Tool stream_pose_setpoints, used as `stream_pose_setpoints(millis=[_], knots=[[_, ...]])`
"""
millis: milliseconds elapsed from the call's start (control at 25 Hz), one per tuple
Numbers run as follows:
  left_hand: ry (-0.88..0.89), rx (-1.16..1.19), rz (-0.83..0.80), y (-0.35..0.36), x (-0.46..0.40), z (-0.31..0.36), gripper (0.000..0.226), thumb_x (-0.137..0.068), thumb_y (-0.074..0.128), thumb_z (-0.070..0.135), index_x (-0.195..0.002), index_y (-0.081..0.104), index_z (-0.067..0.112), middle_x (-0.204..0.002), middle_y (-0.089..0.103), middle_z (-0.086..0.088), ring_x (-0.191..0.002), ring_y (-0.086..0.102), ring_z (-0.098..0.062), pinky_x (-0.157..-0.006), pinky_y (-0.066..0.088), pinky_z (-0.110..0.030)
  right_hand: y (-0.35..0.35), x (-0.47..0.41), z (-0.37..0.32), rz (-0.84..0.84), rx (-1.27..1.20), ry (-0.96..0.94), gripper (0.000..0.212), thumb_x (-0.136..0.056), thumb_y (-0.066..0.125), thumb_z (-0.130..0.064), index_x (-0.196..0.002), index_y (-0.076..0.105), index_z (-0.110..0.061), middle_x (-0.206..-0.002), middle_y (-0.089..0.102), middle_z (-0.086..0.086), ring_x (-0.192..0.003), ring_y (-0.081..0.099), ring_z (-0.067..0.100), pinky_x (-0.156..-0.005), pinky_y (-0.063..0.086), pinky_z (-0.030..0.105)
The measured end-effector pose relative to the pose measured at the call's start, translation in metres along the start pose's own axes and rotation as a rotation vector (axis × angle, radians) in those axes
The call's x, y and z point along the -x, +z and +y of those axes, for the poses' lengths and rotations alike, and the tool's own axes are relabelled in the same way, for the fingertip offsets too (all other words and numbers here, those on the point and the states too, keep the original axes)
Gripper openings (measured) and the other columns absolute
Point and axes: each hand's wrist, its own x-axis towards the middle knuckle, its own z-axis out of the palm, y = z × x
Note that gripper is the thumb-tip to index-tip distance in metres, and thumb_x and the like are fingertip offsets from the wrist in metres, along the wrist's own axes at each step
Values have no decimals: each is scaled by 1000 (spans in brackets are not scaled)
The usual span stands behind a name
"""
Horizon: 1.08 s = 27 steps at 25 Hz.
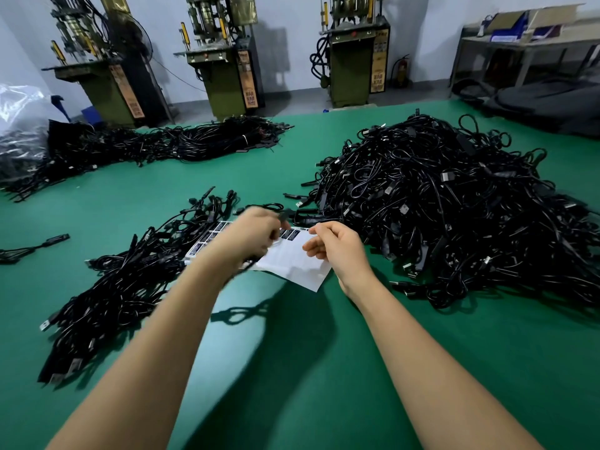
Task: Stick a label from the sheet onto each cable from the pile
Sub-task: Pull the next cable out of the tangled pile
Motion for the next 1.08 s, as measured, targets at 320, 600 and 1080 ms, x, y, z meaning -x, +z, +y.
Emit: stream_pose_setpoints(millis=[320, 600, 1080], knots=[[138, 289, 8, 43, 9, -47, 12, -97, 54, 9, -98, 66, 10, -81, 73, -4, -56, 58, -9, -55, 47, -21, -2, 3, -1, -65, 85, -76, 15, -91, 65, -20, -77, 69, -14, -67, 64, -3, -66, 57, 7, -65, 47, 23], [294, -284, 541, 58, 18, -57, 15, -96, 52, 12, -98, 65, 5, -91, 57, -1, -79, 48, -18, -67, 28, -24, -1, 3, 1, -30, 125, -26, 22, -94, 59, -21, -77, 70, -14, -71, 68, -4, -68, 59, 7, -66, 49, 22], [151, -309, 577, 47, 16, -68, 17, -93, 49, 13, -95, 65, 10, -83, 64, 0, -89, 46, -23, -64, 30, -33, 6, 7, 6, 66, 705, -394, 12, -88, 60, -7, -97, 67, -10, -97, 63, 2, -82, 58, 12, -73, 43, 10]])
